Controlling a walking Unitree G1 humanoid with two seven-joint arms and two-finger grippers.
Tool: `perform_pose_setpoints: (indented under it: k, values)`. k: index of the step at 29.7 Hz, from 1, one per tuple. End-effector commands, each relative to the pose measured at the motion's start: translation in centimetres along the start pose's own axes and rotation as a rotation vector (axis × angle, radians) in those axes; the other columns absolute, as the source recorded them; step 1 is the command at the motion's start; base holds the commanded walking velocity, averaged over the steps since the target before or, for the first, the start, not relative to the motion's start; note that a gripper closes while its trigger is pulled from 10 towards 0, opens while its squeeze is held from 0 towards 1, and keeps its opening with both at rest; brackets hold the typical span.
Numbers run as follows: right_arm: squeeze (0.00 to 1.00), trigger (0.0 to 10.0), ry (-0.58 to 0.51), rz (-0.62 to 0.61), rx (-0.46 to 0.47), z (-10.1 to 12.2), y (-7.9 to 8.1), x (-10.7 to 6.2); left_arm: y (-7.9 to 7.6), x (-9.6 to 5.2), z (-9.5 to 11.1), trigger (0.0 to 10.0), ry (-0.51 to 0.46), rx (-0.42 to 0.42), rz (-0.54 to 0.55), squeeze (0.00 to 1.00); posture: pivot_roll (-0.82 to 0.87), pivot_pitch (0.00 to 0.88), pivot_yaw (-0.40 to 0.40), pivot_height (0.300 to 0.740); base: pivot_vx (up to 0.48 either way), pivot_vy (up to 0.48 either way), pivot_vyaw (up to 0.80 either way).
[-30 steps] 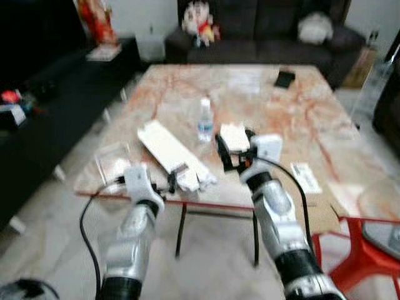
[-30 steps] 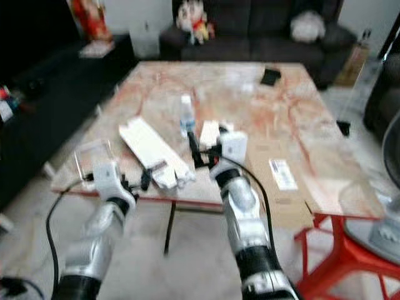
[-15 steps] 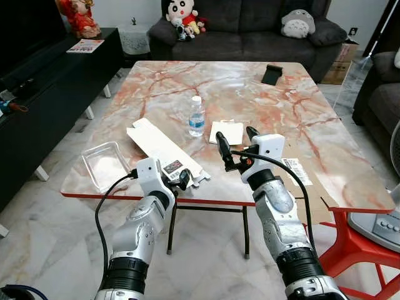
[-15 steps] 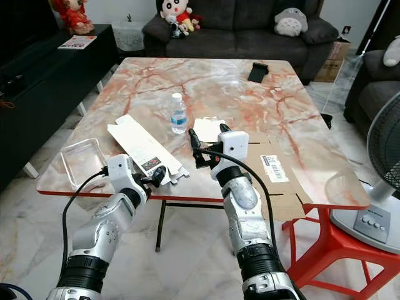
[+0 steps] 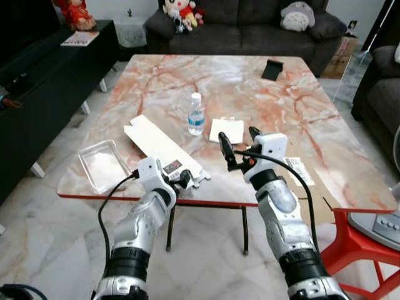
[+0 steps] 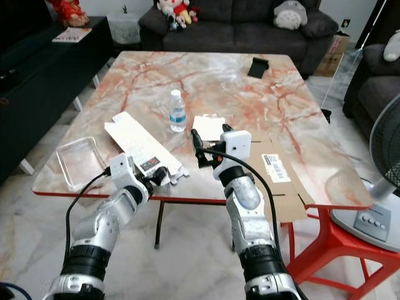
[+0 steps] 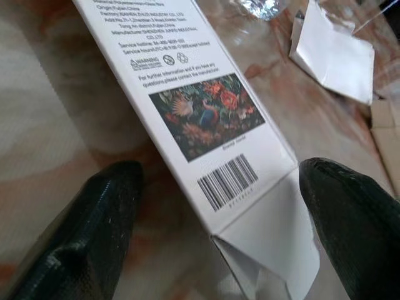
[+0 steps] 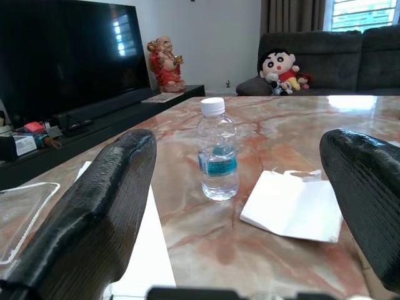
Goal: Picking trash to rubbish bin
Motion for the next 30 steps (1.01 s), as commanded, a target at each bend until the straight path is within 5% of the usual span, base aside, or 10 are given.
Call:
perform_pose_setpoints:
  k: [1, 15, 21, 30]
  values:
    - [0.00, 10.0, -0.018, -0.003, -0.006, 0.7, -0.2, 0.1, -0.7, 0.5, -1.0, 10.0, 0.040, -0.051, -0.020, 0.00, -0.20, 0.086, -0.015, 0.740, 0.000, 0.000, 0.00]
    - [0.00, 10.0, -0.018, -0.012, -0.014, 1.0, -0.6, 0.1, -3.5, 2.0, -2.2, 10.0, 0.090, -0.207, -0.084, 0.00, -0.22, 0.097, -0.018, 0.740, 0.000, 0.000, 0.00]
    - [0.00, 10.0, -0.017, -0.019, -0.013, 1.1, -0.8, 0.1, -5.4, 2.3, -1.0, 10.0, 0.082, -0.186, -0.127, 0.00, -0.21, 0.099, -0.010, 0.740, 0.000, 0.000, 0.00]
    - [0.00, 10.0, -0.020, -0.025, -0.007, 1.1, -0.7, 0.2, -5.6, 2.8, 0.6, 10.0, 0.077, -0.163, -0.117, 0.00, -0.20, 0.098, 0.012, 0.740, 0.000, 0.000, 0.00]
Point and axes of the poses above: a point about 5 cm out from each wrist's last joint towards the gripper, its own x axis pointing out of the wrist towards the gripper, its own z axis along the axis of the wrist's last joint, y = z × x, the point moved 6 cm from there along x, pointing out of the wrist towards the gripper, and after that the axes turned 13 degrees about -x, right-handed, at the moved point
